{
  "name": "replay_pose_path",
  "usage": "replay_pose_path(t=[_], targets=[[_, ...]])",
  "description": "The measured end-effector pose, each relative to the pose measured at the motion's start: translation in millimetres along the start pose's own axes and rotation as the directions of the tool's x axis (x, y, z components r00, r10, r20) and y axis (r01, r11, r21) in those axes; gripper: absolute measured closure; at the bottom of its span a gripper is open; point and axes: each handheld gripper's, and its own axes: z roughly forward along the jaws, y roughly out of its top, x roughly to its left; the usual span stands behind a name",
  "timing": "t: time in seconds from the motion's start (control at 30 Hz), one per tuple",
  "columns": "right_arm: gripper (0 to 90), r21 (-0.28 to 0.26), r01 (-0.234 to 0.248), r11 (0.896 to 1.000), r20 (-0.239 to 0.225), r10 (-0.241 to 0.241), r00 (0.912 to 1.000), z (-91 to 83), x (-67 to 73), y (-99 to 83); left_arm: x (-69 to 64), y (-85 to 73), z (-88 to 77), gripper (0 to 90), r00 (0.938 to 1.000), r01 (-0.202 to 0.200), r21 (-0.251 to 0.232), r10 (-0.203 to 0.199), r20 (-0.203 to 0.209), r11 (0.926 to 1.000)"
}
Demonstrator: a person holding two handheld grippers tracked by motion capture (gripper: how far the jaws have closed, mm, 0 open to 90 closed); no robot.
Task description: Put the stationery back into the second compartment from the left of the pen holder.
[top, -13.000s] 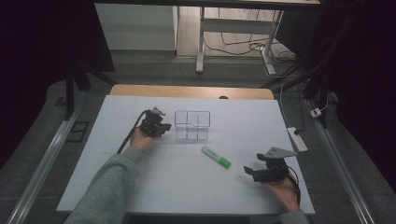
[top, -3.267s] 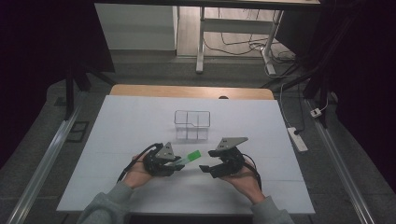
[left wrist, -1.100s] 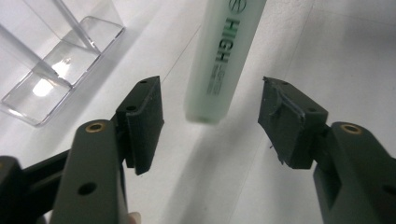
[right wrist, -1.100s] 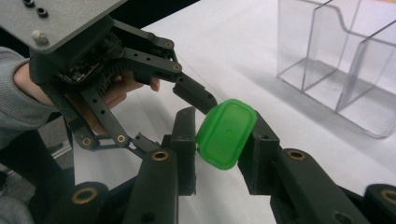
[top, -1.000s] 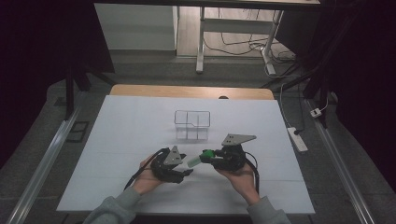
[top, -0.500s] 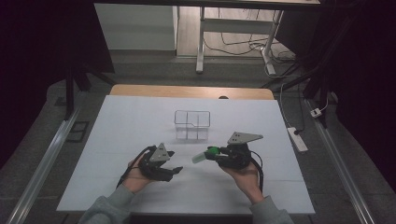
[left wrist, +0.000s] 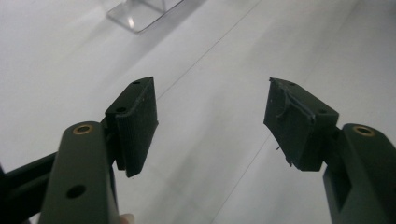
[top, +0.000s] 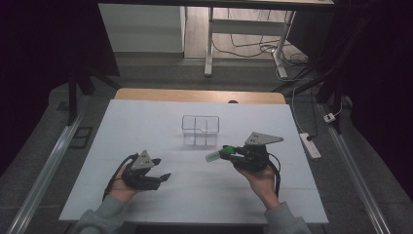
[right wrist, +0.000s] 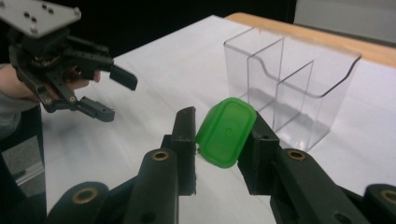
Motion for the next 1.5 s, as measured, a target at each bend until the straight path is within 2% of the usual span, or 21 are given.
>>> replay_pose_path(t=[0.3,0.6,0.77,1.03,1.27,1.5], targets=[[69.8,-0.033,0.024,0.999,0.031,-0.023,0.9992,-1.5,-3.4,24.4,8.1,-17.3,-9.6,33.6,0.9989,0.039,0.003,-0.039,-0.027,0.9992],[69.9,-0.052,0.045,0.998,0.068,-0.041,0.9968,-0.1,-10.0,48.5,11.7,-26.3,-13.4,32.5,0.9978,0.052,0.008,-0.052,-0.040,0.9986],[69.9,-0.072,0.038,0.997,0.087,-0.031,0.9957,6.1,-16.7,60.9,14.8,-29.5,-14.5,32.4,0.9972,0.062,0.010,-0.061,-0.043,0.9980],[69.9,-0.047,0.025,0.999,0.116,-0.019,0.9930,28.8,-33.7,74.3,18.0,-32.0,-14.4,32.1,0.9969,0.069,0.017,-0.068,-0.039,0.9975],[69.8,-0.018,-0.018,1.000,0.130,0.020,0.9913,62.3,-53.7,79.0,20.9,-33.6,-14.9,31.7,0.9960,0.083,0.012,-0.082,-0.036,0.9965],[69.1,0.015,-0.043,0.999,0.137,0.040,0.9898,80.0,-58.4,74.4,21.9,-34.3,-16.0,31.6,0.9963,0.080,0.015,-0.079,-0.034,0.9967]])
